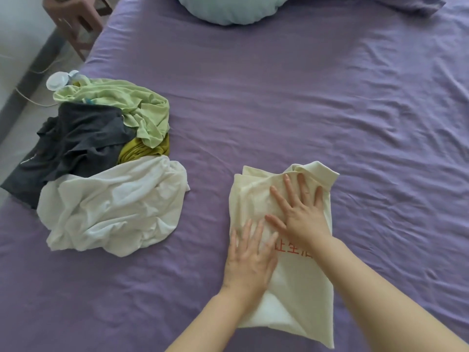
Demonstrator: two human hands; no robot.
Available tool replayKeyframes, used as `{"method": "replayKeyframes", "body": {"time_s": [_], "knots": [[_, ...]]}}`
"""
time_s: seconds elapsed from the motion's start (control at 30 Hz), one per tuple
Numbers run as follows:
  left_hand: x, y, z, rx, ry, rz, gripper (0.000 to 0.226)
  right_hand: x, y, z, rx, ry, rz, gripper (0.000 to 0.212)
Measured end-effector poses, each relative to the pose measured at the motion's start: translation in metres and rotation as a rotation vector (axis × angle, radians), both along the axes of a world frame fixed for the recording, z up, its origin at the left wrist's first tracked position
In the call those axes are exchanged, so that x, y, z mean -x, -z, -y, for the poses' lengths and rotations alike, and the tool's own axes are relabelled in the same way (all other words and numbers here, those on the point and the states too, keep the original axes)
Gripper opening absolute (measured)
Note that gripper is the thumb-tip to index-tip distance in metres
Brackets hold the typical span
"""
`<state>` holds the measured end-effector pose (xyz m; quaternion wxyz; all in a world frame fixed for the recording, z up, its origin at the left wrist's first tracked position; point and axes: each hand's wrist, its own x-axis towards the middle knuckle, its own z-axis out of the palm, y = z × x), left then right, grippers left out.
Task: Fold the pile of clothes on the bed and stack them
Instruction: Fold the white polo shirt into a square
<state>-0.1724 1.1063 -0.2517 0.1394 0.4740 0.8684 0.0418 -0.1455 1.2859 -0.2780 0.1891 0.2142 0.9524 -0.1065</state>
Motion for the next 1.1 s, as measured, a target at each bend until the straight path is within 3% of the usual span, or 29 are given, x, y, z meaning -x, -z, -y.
{"method": "replayKeyframes", "body": {"time_s": [0.1,0.2,0.27,0.37,0.47,0.53,0.63,0.8,0.93,1.1], "knots": [[-0.007,-0.003,0.029,0.195,-0.069,0.029,0.058,-0.029,-0.011,0.018,0.041,-0.009,-0.103,0.072],[-0.01,-0.01,0.048,0.251,-0.122,0.061,0.064,-0.082,-0.021,0.049,0.076,0.022,-0.177,0.064],[-0.013,-0.014,0.051,0.181,-0.217,0.101,0.07,-0.119,-0.023,0.068,0.069,0.109,-0.171,0.062],[-0.026,-0.022,0.043,0.042,-0.568,0.423,0.09,-0.156,-0.027,0.088,0.113,0.295,-0.266,0.041],[-0.037,-0.028,0.036,-0.128,-0.877,0.686,0.089,-0.163,-0.037,0.103,0.323,0.631,-0.344,0.06],[-0.041,-0.03,0.038,-0.138,-0.943,0.753,0.082,-0.165,-0.042,0.111,0.466,0.775,-0.376,0.059],[-0.048,-0.035,0.053,-0.147,-0.985,0.87,0.047,-0.175,-0.05,0.119,0.584,0.87,-0.43,0.051],[-0.083,-0.057,0.083,-0.322,-1.005,0.922,0.026,-0.206,-0.081,0.135,0.603,0.943,-0.507,0.042],[-0.126,-0.087,0.112,-0.508,-1.133,0.988,0.05,-0.243,-0.116,0.159,0.699,1.023,-0.569,0.04],[-0.181,-0.125,0.155,-0.595,-1.406,1.166,0.068,-0.293,-0.149,0.184,0.804,1.11,-0.644,0.032]]}}
